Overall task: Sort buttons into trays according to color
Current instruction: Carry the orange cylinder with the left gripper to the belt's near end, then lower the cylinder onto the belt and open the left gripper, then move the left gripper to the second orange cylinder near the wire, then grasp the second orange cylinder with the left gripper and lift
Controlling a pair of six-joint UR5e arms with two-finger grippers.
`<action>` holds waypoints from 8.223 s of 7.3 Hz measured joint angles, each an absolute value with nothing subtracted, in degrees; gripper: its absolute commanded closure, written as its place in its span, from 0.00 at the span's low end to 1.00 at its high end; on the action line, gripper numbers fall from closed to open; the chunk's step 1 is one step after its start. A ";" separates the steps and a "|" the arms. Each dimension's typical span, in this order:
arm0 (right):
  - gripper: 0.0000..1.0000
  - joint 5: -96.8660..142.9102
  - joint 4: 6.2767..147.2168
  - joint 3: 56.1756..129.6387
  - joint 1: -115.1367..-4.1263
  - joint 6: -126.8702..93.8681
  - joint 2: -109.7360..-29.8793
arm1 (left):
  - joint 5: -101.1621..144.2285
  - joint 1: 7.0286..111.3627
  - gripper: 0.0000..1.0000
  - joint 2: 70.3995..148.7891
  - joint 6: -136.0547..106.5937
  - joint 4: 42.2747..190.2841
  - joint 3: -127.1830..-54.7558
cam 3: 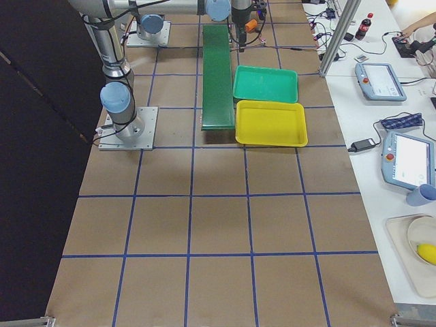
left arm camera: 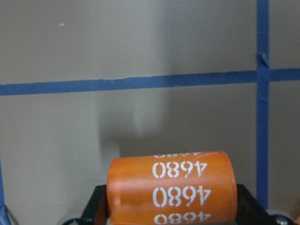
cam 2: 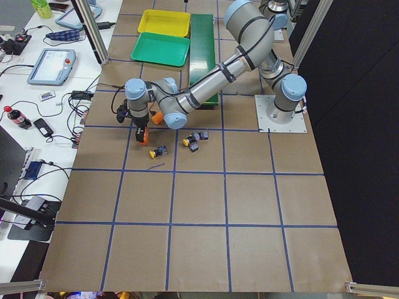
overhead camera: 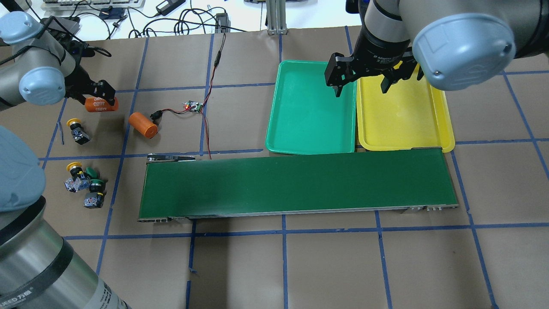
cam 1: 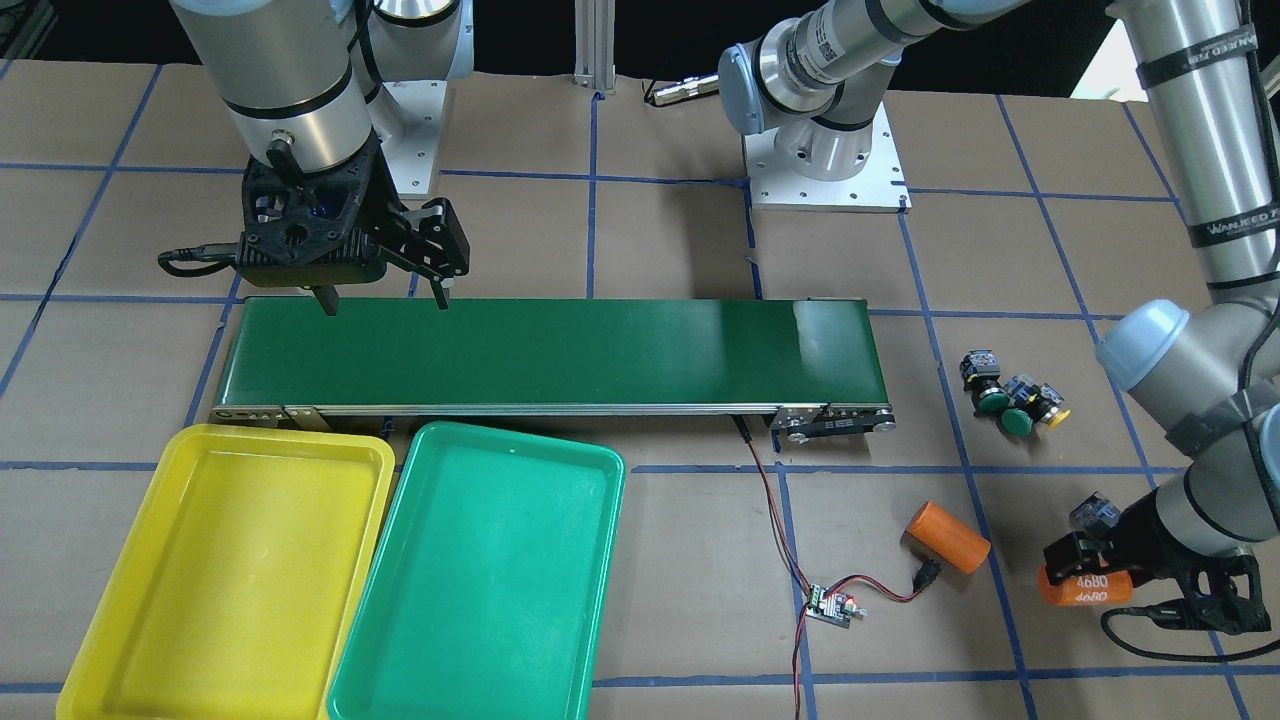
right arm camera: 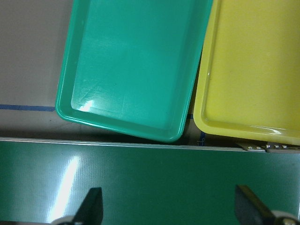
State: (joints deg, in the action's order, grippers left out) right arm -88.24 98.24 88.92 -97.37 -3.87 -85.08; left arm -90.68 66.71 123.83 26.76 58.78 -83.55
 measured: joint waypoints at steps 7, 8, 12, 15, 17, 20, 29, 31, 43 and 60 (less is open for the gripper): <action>0.00 -88.24 98.42 88.95 -97.47 -3.87 -85.14 | -90.98 81.31 0.95 98.46 17.15 88.01 -95.80; 0.00 -88.24 98.38 88.94 -97.47 -3.87 -85.11 | -91.07 82.18 0.95 96.54 16.82 87.30 -100.74; 0.00 -88.24 98.35 88.94 -97.47 -3.87 -85.09 | -91.94 82.72 0.82 94.95 17.12 78.65 -112.43; 0.00 -88.24 98.35 88.95 -97.47 -3.87 -85.14 | -92.35 82.47 0.17 96.07 16.50 76.26 -113.56; 0.00 -88.24 98.29 88.95 -97.47 -3.87 -85.16 | -92.16 82.45 0.00 96.21 16.16 76.15 -113.59; 0.00 -88.24 98.26 88.95 -97.47 -3.87 -85.12 | -91.99 82.45 0.00 95.99 15.80 76.38 -113.22; 0.00 -88.24 98.36 89.04 -97.63 -3.87 -85.21 | -92.75 77.93 0.01 111.99 35.44 64.88 -91.10; 0.00 -88.24 98.33 89.03 -97.64 -3.87 -85.15 | -92.85 76.71 0.01 116.77 40.28 60.38 -90.59; 0.00 -88.35 97.87 89.03 -97.13 -3.85 -85.05 | -92.75 75.94 0.01 121.73 52.87 58.98 -90.95; 0.00 -88.25 98.31 89.12 -97.43 -3.86 -85.08 | -92.83 76.45 1.00 103.44 24.50 83.14 -92.81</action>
